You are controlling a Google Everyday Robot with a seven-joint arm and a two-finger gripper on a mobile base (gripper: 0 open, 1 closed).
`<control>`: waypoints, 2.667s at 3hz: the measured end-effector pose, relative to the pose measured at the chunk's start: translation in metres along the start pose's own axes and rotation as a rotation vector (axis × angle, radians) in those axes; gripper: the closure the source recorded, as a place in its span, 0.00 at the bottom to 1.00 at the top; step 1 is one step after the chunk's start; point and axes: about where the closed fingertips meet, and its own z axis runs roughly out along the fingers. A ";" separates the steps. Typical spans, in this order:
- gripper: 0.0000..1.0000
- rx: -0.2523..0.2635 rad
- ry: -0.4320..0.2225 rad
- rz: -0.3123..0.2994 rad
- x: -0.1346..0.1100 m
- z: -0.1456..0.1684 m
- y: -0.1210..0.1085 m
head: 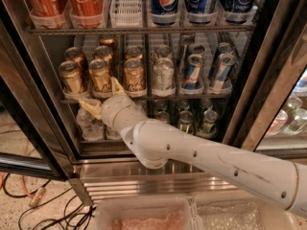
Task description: Pick orange can from middle shelf of fridge
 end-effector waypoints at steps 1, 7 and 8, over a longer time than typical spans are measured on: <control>0.25 0.036 -0.003 -0.001 0.001 0.005 -0.012; 0.52 0.147 -0.048 0.023 0.001 0.033 -0.044; 0.75 0.147 -0.047 0.025 0.002 0.034 -0.043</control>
Offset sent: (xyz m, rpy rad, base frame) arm 0.0358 -0.0286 0.0011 0.0074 -0.0235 -0.1201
